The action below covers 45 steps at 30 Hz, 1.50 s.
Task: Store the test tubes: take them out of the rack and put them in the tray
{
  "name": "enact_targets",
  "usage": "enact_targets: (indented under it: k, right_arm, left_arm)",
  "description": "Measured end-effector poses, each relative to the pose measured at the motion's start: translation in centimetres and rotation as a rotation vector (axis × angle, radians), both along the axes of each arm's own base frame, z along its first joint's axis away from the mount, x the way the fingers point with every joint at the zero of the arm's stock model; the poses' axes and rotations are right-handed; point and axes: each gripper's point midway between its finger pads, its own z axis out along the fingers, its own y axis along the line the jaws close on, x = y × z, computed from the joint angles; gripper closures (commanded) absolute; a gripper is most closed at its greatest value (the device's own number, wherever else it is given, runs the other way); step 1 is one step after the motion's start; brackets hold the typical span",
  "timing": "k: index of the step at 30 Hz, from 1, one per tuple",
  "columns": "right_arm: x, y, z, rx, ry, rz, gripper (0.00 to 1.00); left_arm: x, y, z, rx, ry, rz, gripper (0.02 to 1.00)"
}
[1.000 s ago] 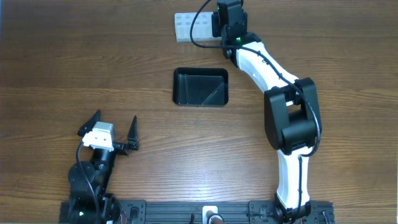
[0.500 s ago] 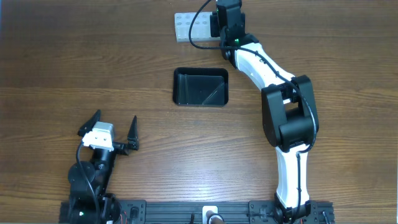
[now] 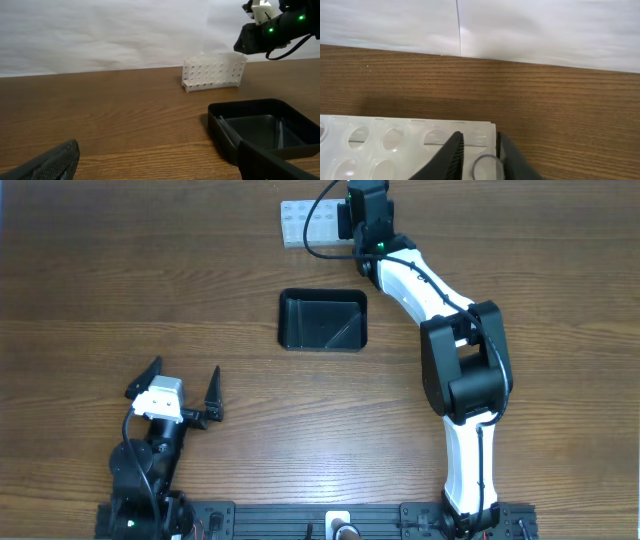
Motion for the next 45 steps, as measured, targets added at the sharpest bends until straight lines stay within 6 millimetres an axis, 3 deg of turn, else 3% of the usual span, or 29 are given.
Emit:
enact_targets:
  k: [36,41,45]
  right_arm:
    - [-0.3,0.6,0.2,0.002,0.004,0.011,0.974]
    - [-0.8,0.4,3.0,0.009,-0.016,0.011,0.989]
    - [-1.7,0.2,8.6,0.034,-0.089,0.014,0.989]
  left_arm:
    - [0.0,0.0,0.0,0.0,0.0,0.0,0.023]
    - [0.0,0.0,0.0,0.0,0.0,0.0,0.018]
    - [0.0,0.0,0.0,0.0,0.0,0.0,0.018]
